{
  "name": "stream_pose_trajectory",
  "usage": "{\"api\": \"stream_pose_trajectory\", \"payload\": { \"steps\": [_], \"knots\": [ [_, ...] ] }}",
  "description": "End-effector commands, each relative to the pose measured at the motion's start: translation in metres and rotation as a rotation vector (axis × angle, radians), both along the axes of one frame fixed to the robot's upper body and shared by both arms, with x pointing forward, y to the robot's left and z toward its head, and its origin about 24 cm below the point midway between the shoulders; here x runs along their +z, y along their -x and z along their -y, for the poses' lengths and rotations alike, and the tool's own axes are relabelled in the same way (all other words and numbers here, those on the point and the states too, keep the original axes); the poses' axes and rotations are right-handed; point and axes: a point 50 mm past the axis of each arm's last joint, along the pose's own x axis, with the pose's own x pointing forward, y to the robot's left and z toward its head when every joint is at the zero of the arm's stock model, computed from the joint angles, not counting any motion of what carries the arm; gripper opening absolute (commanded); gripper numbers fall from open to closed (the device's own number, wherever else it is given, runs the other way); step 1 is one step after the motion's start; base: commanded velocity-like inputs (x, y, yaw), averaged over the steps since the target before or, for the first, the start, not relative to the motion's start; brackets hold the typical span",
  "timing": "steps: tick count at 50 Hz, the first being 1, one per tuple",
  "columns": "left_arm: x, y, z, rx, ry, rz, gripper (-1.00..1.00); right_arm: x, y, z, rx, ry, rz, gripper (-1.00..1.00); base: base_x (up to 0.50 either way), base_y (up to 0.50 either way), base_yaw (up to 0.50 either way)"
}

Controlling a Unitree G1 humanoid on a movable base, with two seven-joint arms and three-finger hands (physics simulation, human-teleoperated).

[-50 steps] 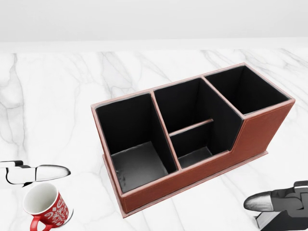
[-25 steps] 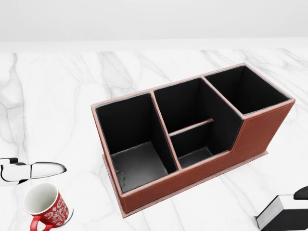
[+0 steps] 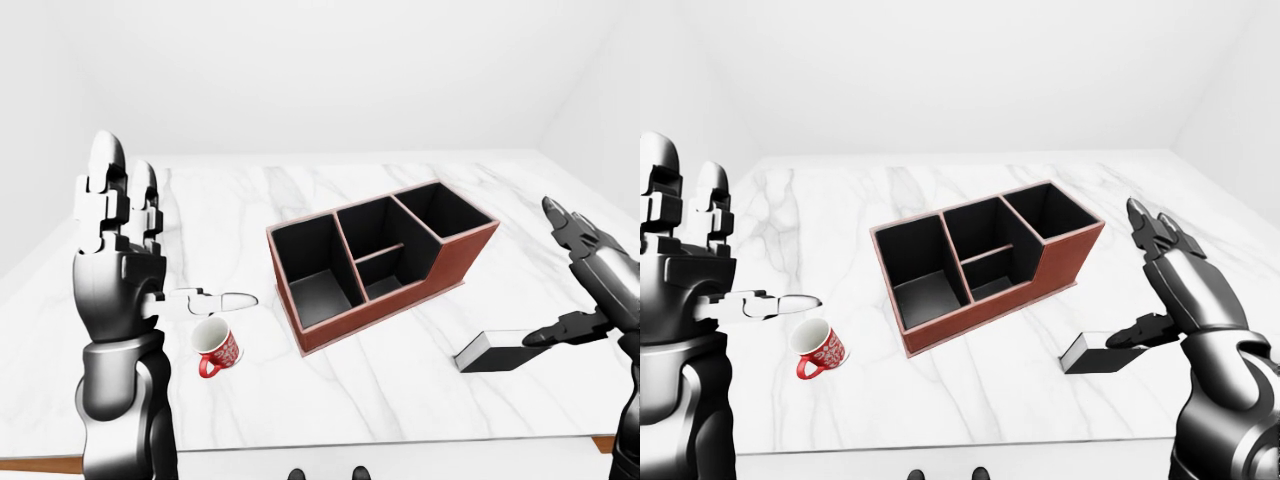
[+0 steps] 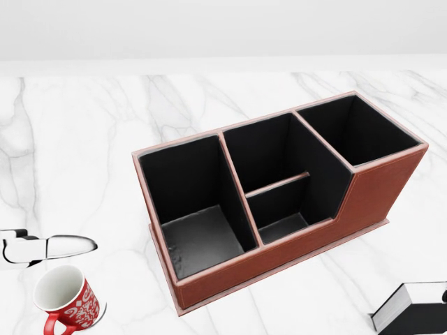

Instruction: Pick up the book and place it in the back compartment of the caddy.

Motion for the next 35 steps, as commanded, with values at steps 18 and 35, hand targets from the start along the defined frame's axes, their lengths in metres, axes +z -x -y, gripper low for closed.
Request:
{"api": "stream_pose_trajectory", "payload": {
  "steps": [18,35],
  "knots": [
    [-0.002,-0.001,0.001,-0.001,-0.005,-0.010,1.00,-0.064,-0.006,0.021,-0.072,-0.153,-0.252,1.00,0.00,0.00,0.00],
    [-0.004,-0.002,0.001,-0.001,-0.006,-0.019,0.99,-0.093,0.001,0.034,-0.145,-0.220,-0.321,1.00,0.00,0.00,0.00]
  ]
}}
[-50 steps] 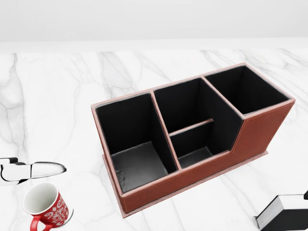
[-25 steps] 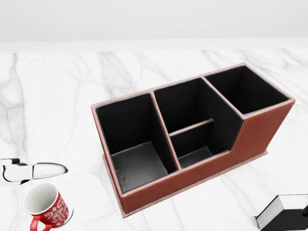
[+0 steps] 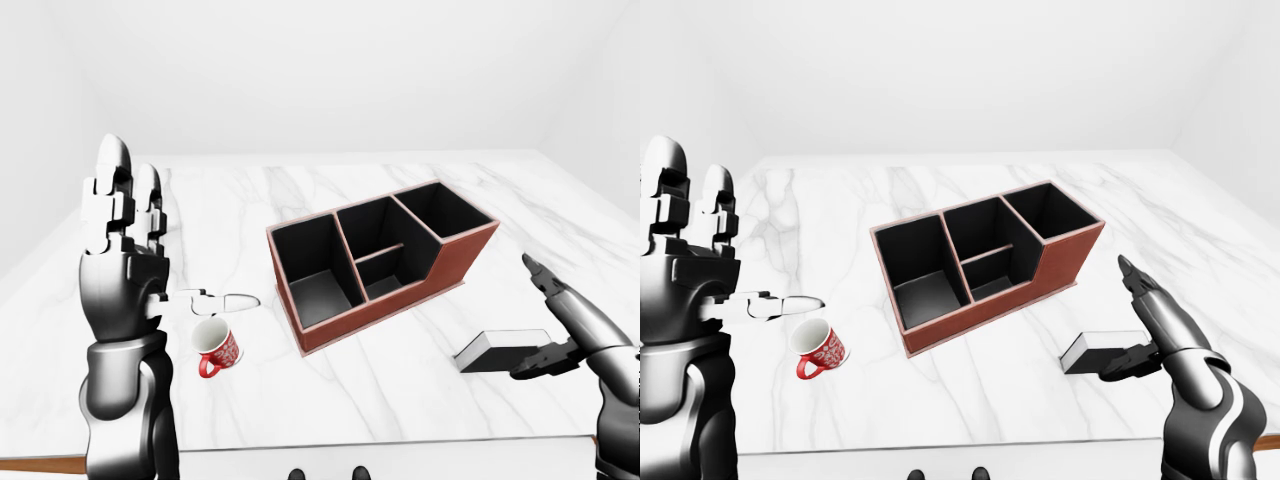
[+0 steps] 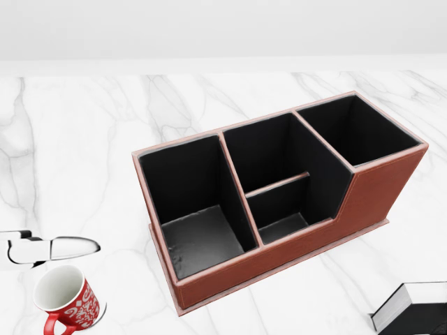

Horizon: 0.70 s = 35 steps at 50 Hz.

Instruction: Pick up the book and place it in the back compartment of the caddy.

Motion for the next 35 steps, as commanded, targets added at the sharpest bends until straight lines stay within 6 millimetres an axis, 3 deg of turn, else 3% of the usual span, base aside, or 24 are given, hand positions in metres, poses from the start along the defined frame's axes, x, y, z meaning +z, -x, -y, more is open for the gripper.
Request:
{"api": "stream_pose_trajectory", "payload": {
  "steps": [1,23,35],
  "knots": [
    [-0.001,-0.001,0.000,0.000,-0.001,-0.005,1.00,-0.020,0.006,0.008,-0.049,-0.036,-0.055,1.00,0.00,0.00,0.00],
    [-0.002,-0.001,0.001,-0.001,-0.002,-0.013,1.00,-0.031,0.012,0.018,-0.094,-0.037,-0.107,1.00,0.00,0.00,0.00],
    [-0.005,-0.002,0.001,0.000,-0.003,-0.024,0.99,-0.049,0.006,0.035,-0.145,-0.056,-0.127,1.00,0.00,0.00,0.00]
  ]
}}
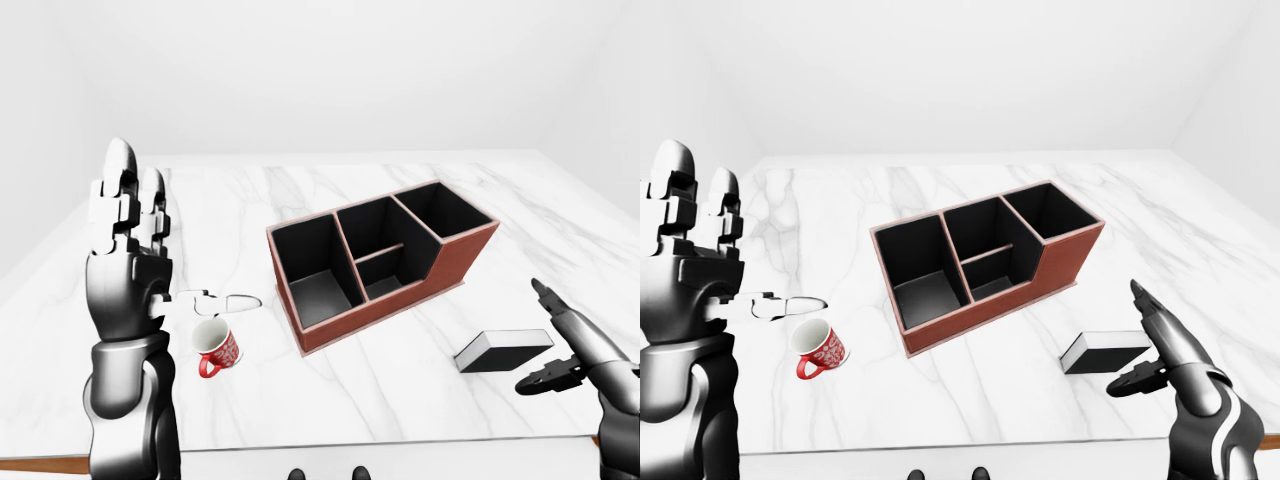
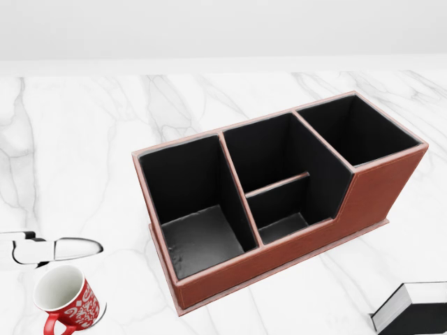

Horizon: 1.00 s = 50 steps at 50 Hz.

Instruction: Pick up the book and place it in the back compartment of the caddy.

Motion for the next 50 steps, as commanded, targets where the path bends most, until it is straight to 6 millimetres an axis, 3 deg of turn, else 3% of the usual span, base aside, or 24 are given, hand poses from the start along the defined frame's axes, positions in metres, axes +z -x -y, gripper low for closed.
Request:
{"api": "stream_pose_trajectory", "payload": {
  "steps": [1,20,36,50],
  "knots": [
    [-0.002,-0.001,0.000,0.000,-0.001,-0.008,0.99,-0.012,-0.003,0.011,-0.033,-0.008,-0.018,1.00,0.00,0.00,0.00],
    [-0.002,-0.001,0.001,0.000,-0.003,-0.010,1.00,-0.020,-0.027,0.026,-0.059,0.001,-0.019,1.00,0.00,0.00,0.00],
    [-0.002,-0.001,0.001,-0.001,-0.004,-0.008,0.99,0.007,-0.043,0.015,0.026,0.042,-0.022,1.00,0.00,0.00,0.00],
    [-0.002,-0.001,0.001,-0.002,-0.004,-0.011,0.99,-0.005,-0.045,0.004,0.084,0.031,-0.078,1.00,0.00,0.00,0.00]
  ]
}}
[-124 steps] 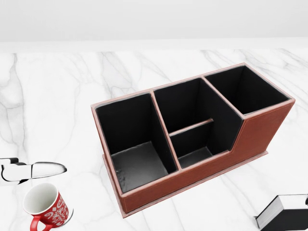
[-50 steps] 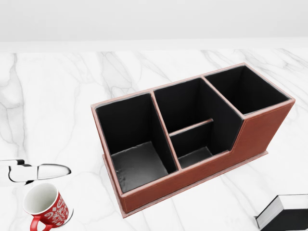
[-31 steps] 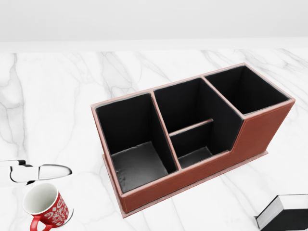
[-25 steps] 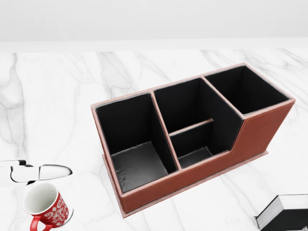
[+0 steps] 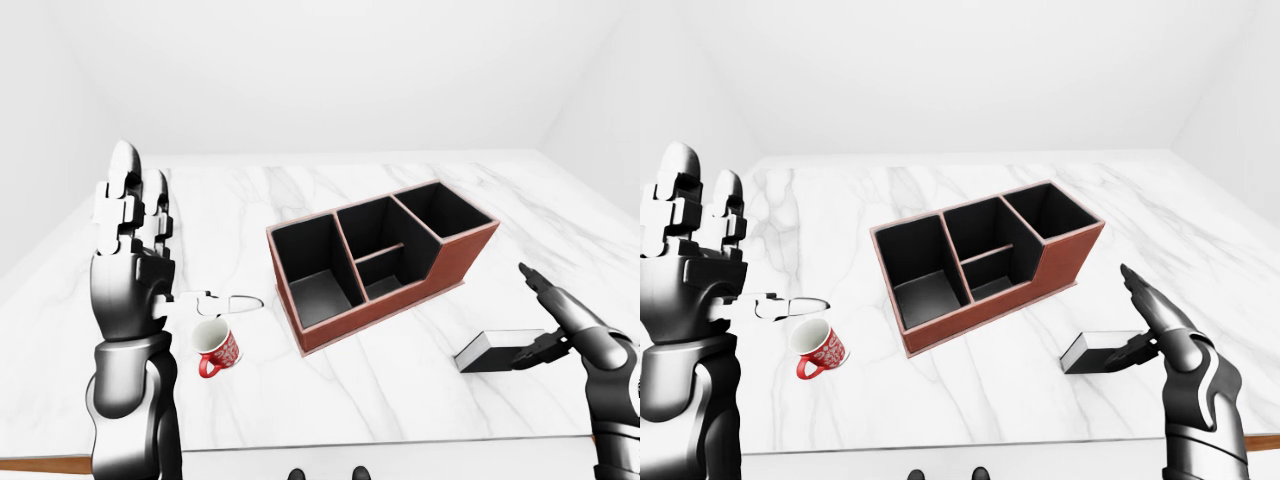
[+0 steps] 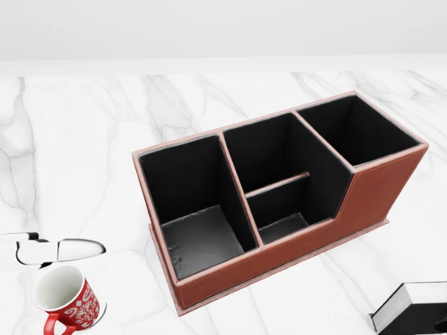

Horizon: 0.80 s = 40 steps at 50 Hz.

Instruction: Pick up the book and place it in the back compartment of the caddy.

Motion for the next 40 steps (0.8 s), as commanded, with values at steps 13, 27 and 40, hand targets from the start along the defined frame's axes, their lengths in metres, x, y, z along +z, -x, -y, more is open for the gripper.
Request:
{"api": "stream_pose_trajectory", "payload": {
  "steps": [13,27,40],
  "knots": [
    [0.001,0.001,0.000,-0.001,-0.002,0.006,0.99,-0.015,-0.004,-0.010,0.073,0.005,-0.066,1.00,0.00,0.00,0.00],
    [0.000,0.001,0.001,-0.001,-0.003,-0.001,0.99,-0.023,0.000,-0.009,0.079,0.000,-0.081,1.00,0.00,0.00,0.00],
    [-0.001,0.000,0.001,-0.001,-0.004,-0.005,0.99,-0.037,0.004,-0.010,0.087,-0.012,-0.100,1.00,0.00,0.00,0.00]
  ]
}}
